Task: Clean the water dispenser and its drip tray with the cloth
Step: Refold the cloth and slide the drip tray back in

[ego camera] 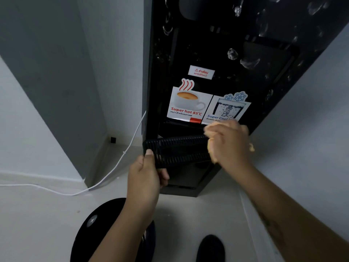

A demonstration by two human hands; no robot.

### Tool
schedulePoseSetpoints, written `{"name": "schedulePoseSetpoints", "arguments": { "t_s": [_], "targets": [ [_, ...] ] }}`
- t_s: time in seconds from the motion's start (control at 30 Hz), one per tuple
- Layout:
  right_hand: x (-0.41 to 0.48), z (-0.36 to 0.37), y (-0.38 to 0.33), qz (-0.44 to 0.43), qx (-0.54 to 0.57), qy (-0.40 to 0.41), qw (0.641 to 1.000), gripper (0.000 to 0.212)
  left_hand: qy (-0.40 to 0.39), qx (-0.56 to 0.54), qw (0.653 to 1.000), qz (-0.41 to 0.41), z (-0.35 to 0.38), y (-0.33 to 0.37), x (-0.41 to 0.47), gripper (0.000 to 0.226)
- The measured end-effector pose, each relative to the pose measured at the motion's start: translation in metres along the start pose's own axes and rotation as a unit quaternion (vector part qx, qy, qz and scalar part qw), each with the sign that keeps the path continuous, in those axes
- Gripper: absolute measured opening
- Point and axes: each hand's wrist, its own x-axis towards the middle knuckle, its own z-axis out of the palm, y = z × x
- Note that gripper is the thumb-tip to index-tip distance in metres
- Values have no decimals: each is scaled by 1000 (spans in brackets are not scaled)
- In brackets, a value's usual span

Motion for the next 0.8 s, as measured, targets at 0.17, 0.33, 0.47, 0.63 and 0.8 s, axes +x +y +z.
{"name": "schedulePoseSetpoints", "arguments": {
  "t_s": [0.17,0.33,0.47,0.63,0.8],
  "targets": [
    [-45,19,-56,-237,14,-84,968,25,14,-13,1000,-8,9,-1,-3,45],
    [-13,-5,25,-13,-43,56,997,20,2,10,1000,13,-4,-2,1,49],
    [-16,22,-27,-41,-23,58,997,12,10,5,1000,14,12,-3,2,49],
    [-40,14,-36,-211,51,-77,973,31,20,15,1000,-9,21,2,13,42],
    [-50,-36,35,61,41,133,988,26,-2,55,998,-16,36,8,21,38]
  ]
}}
